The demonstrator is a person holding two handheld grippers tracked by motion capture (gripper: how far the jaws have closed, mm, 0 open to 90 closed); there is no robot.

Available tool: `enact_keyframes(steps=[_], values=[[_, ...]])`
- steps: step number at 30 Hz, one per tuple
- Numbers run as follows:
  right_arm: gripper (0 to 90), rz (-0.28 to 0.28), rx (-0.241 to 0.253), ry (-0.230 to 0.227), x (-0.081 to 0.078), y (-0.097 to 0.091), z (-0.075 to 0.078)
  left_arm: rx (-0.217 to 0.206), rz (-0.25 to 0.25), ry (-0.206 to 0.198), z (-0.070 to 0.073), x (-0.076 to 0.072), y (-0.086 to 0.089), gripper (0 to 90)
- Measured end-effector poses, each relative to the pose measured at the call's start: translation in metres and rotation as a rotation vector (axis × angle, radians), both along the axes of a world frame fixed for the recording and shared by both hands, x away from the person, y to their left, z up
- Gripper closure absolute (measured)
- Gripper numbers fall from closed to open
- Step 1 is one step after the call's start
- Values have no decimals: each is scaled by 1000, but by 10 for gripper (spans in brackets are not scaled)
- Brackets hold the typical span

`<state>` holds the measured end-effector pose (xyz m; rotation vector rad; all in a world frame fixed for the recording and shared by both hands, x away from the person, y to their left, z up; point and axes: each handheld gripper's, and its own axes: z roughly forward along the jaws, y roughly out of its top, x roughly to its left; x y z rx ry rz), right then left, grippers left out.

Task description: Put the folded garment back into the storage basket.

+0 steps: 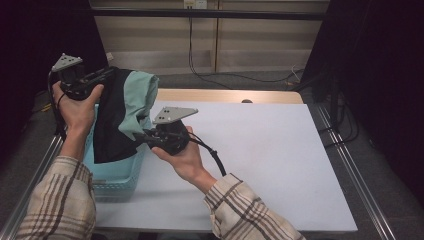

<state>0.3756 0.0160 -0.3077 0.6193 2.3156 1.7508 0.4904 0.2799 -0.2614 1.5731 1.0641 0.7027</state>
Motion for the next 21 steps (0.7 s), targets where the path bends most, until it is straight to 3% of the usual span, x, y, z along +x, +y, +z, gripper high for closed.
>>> enact_keyframes(steps=[7, 16, 21], values=[[833, 19, 2, 10, 4, 14, -1, 7, 26, -6, 0, 0, 12, 761], [832, 33, -13, 15, 6, 28, -6, 12, 47, 34, -10, -2, 23, 761], [832, 33, -24, 27, 9, 32, -11, 21, 58, 33, -12, -2, 29, 761]])
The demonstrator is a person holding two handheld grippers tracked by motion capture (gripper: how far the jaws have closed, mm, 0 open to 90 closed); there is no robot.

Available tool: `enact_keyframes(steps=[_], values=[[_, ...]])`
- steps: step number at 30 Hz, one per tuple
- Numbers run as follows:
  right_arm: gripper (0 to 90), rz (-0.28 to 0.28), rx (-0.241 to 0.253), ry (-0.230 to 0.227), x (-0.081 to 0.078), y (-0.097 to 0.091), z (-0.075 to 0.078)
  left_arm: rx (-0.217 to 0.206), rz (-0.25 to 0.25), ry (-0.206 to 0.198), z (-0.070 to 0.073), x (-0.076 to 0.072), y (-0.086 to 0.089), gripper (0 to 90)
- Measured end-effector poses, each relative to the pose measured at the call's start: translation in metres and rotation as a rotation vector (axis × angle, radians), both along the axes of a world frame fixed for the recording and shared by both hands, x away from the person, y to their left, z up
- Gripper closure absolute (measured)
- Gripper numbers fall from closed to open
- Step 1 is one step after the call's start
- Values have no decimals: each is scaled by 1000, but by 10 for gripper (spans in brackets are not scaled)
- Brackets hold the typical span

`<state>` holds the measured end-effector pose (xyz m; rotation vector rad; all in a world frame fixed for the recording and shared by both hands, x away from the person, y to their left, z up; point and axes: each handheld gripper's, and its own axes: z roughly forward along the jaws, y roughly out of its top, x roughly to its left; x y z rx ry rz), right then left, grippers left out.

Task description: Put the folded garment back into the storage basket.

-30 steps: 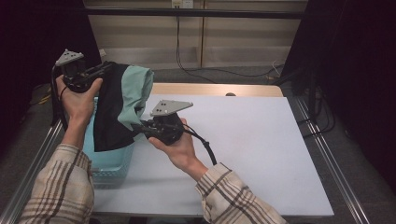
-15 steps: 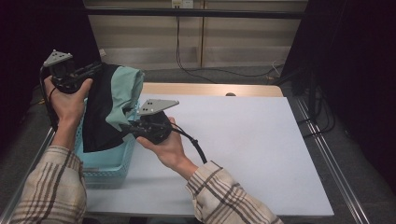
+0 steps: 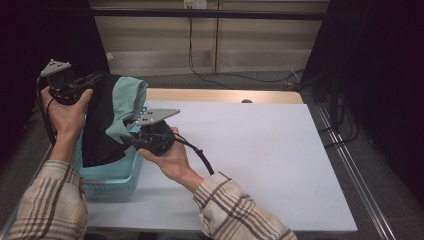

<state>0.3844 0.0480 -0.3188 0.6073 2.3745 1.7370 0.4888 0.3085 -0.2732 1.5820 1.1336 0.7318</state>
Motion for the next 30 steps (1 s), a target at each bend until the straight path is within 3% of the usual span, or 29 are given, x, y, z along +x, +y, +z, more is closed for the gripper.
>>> enact_keyframes(steps=[3, 4, 11, 14, 20, 24, 27, 30], values=[[832, -5, -11, 9, 3, 1, -4, -2, 1, 12, 0, -1, 4, 761], [832, -4, -15, 8, 3, 2, -5, 20, 4, 7, 0, 0, 7, 761], [832, 0, -14, 20, 6, 9, -8, -6, 17, 39, -5, 2, 12, 761], [832, 2, -18, 25, 7, 14, -11, 30, 29, 37, -8, 3, 13, 761], [832, 9, -21, 48, 10, 23, -16, 13, 35, 40, -10, 5, 17, 761], [832, 9, -27, 45, 12, 27, -17, 32, 43, 60, -12, 7, 19, 760], [832, 7, -32, 49, 13, 29, -20, 8, 46, 62, -15, 7, 20, 760], [832, 10, -42, 53, 13, 32, -23, 39, 51, 64, -18, 7, 21, 761]])
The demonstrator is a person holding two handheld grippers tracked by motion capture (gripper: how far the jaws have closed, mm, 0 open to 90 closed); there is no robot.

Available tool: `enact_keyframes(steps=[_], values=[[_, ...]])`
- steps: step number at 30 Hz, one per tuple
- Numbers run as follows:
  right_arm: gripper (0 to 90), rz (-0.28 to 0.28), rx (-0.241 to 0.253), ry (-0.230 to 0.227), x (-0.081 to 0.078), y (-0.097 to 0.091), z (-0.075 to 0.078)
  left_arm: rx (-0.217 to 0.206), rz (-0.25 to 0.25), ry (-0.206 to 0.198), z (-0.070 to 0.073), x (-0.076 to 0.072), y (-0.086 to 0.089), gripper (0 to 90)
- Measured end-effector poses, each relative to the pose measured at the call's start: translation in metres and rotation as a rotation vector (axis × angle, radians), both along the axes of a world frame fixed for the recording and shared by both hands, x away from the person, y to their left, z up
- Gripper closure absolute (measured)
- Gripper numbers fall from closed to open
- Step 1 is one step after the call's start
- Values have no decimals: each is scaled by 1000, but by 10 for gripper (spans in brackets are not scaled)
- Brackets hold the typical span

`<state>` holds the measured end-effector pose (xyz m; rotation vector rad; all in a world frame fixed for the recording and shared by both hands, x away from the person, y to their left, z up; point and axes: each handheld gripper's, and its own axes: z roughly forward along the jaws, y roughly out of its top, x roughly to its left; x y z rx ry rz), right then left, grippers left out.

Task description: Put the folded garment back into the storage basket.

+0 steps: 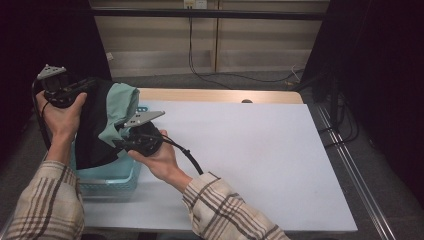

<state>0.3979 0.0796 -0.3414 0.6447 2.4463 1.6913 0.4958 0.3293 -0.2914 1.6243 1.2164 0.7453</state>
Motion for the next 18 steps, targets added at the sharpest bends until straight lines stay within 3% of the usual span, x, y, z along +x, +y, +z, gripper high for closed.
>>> enact_keyframes(steps=[3, 4, 5, 14, 17, 18], values=[[832, -2, -8, 1, 1, 1, -2, -7, 3, -1, -2, 0, 1, 760], [832, -4, -13, 4, 2, 2, -3, 10, 7, 1, -3, 0, 3, 761], [832, -6, -14, 6, 2, 2, -3, -6, 8, -3, -4, 1, 3, 761], [832, -7, -30, 8, 4, 9, -11, -6, 12, 31, -11, 0, 7, 760], [832, -4, -36, 3, 2, 11, -14, 15, 5, 40, -16, 1, 9, 760], [832, -5, -35, 9, 1, 12, -16, 0, 15, 38, -18, 1, 9, 760]])
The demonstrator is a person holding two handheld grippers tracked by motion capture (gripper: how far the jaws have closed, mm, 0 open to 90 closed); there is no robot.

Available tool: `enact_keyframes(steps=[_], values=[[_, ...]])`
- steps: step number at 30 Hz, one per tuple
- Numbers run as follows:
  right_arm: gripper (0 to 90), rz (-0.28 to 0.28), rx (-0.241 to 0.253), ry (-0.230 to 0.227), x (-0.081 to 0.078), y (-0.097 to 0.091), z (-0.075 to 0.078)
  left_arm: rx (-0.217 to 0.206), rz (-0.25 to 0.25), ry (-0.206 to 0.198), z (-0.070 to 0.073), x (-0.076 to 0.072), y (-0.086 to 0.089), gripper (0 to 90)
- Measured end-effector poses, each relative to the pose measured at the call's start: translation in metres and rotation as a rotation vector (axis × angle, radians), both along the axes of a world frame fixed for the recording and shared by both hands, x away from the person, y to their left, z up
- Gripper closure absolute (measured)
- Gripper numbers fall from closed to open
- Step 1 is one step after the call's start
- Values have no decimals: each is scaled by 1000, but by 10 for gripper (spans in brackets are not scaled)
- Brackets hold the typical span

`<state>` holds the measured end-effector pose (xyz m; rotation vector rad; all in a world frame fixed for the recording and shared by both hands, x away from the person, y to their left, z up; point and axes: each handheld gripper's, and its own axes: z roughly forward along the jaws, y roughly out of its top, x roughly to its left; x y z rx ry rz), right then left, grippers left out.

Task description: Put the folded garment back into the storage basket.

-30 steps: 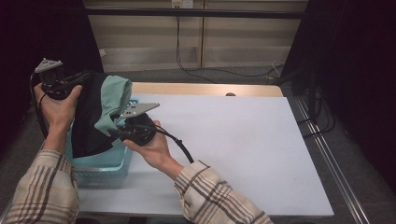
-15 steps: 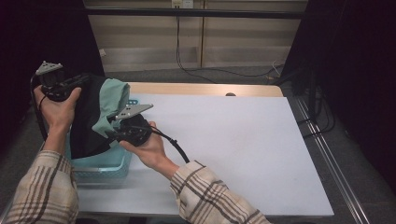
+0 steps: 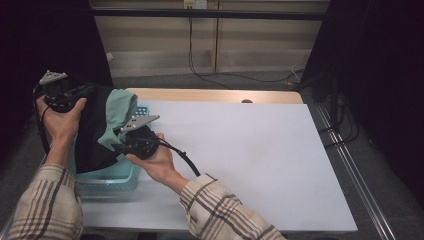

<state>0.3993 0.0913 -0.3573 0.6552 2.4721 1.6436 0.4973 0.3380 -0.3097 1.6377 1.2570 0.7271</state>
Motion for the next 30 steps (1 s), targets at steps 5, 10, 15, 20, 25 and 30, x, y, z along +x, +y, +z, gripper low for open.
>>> enact_keyframes(steps=[5, 10, 15, 20, 25, 30], values=[[832, -2, -14, 12, 0, 3, -7, 16, 2, 32, -7, 0, 2, 760], [832, 6, -28, 9, -2, 5, -10, 15, 1, 49, -12, 2, 2, 760], [832, 2, -40, 12, -2, 6, -13, 19, 1, 47, -16, 3, -2, 760], [832, -6, -43, 22, -2, 5, -21, 41, -2, 49, -20, 5, -2, 760], [832, -4, -47, 31, -2, 6, -24, 51, -7, 71, -24, 5, -4, 759], [831, 3, -58, 35, -2, 8, -27, 44, -2, 86, -30, 6, -7, 759]])
